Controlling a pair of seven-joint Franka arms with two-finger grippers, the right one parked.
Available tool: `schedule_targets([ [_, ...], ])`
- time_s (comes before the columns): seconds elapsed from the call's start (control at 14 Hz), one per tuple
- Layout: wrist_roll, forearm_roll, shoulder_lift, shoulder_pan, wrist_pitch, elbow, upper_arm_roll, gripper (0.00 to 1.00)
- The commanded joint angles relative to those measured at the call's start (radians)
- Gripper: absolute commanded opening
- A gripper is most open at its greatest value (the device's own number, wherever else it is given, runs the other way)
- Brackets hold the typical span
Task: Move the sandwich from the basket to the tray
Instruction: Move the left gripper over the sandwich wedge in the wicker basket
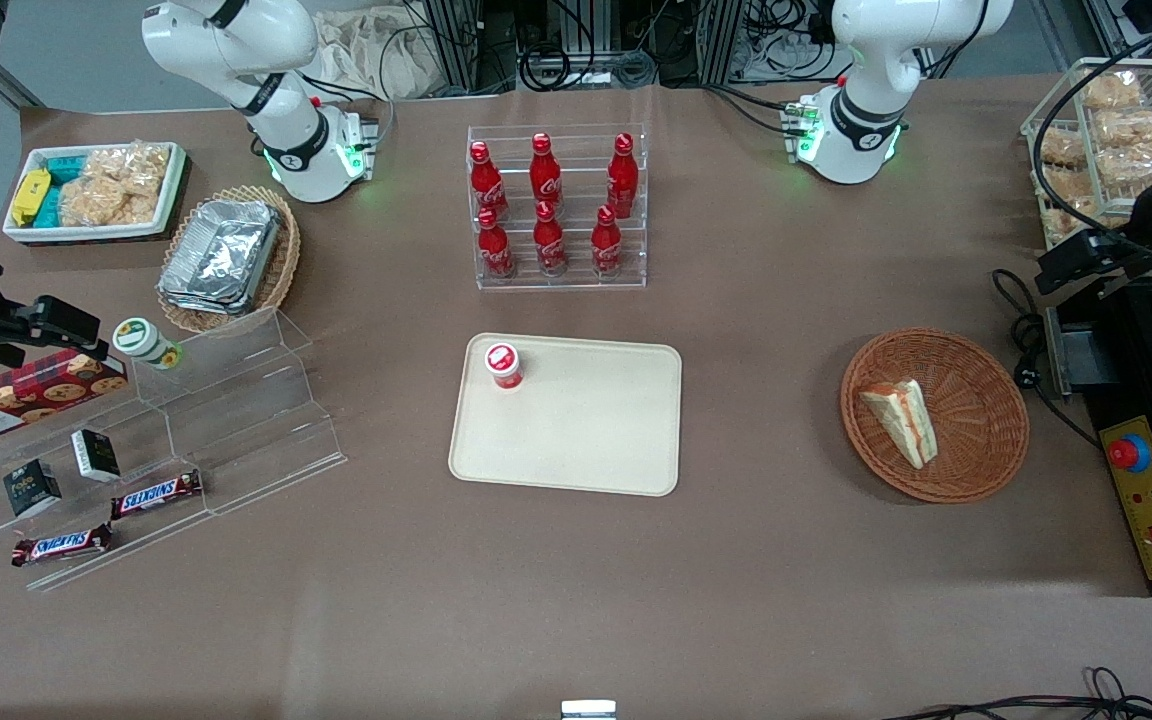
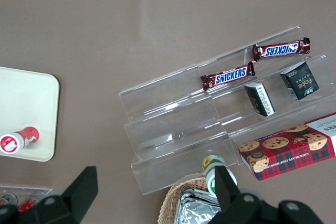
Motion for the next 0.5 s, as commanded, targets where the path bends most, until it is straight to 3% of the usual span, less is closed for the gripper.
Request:
schedule_targets([
  [0.0,-0.013,0.005,0.005,-0.014,-0.040,0.034,0.012,1.00],
  [0.43,0.004,0.014,0.078,-0.018,-0.043,0.024,0.011,1.00],
])
